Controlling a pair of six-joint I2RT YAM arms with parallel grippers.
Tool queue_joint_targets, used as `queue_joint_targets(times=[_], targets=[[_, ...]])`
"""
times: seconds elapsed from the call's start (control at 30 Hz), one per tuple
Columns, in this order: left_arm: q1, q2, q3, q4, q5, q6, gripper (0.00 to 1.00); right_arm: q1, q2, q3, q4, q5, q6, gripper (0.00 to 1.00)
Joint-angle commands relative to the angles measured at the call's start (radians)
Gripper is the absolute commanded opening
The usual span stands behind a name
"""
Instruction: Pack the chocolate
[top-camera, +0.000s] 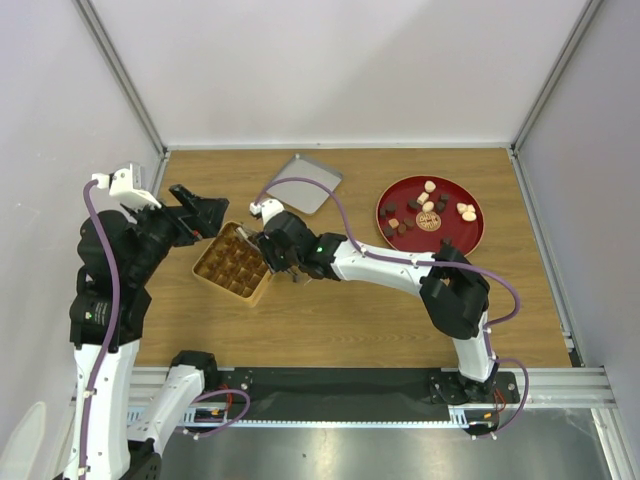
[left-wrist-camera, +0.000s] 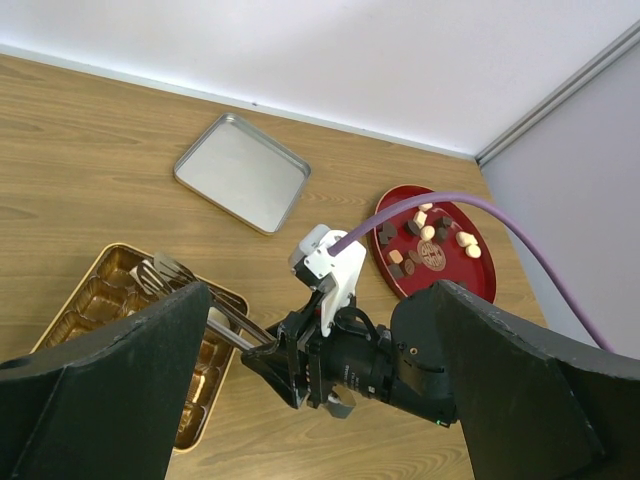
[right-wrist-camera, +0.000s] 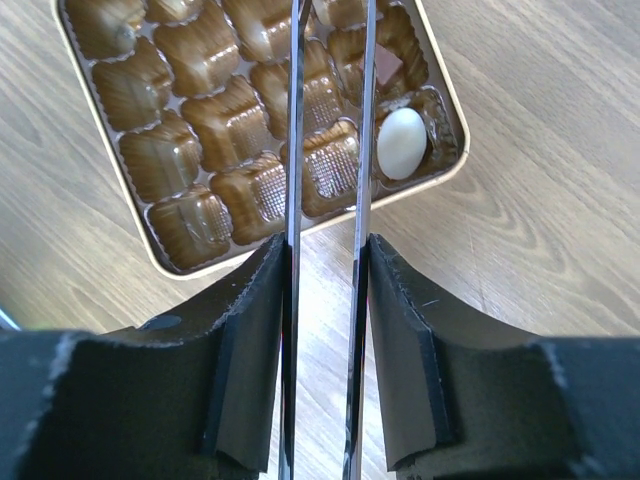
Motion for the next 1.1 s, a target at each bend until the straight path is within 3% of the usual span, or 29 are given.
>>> queue_joint_targets(times=[0.0, 0.37, 0.63, 0.73, 0.87, 1.07], targets=[[-0.001, 0.001, 0.014, 0.019, -0.010, 0.007, 1.00, 0.007, -0.041, 0.014, 0.007, 0.036, -0.006, 0.42], [-0.001, 0.003, 0.002, 0.033, -0.003, -0.001, 1.00, 0.009, -0.165, -0.006, -0.025, 0.065, -0.004, 0.42], [-0.001, 0.006, -0.049, 0.062, 0.010, -0.012, 1.00, -0.042, -0.394, -0.110, -0.229, 0.227, 0.022, 0.42], [-0.003, 0.003, -0.075, 0.076, 0.019, -0.021, 1.00, -0.140, -0.511, -0.219, -0.317, 0.246, 0.071, 0.42], [-0.001, 0.007, -0.095, 0.094, 0.040, -0.032, 1.00, -0.365, -0.646, -0.358, -0.403, 0.200, 0.086, 0.42], [-0.001, 0.015, -0.116, 0.119, 0.059, -0.046, 1.00, -0.635, -0.735, -0.507, -0.386, 0.088, 0.025, 0.42]])
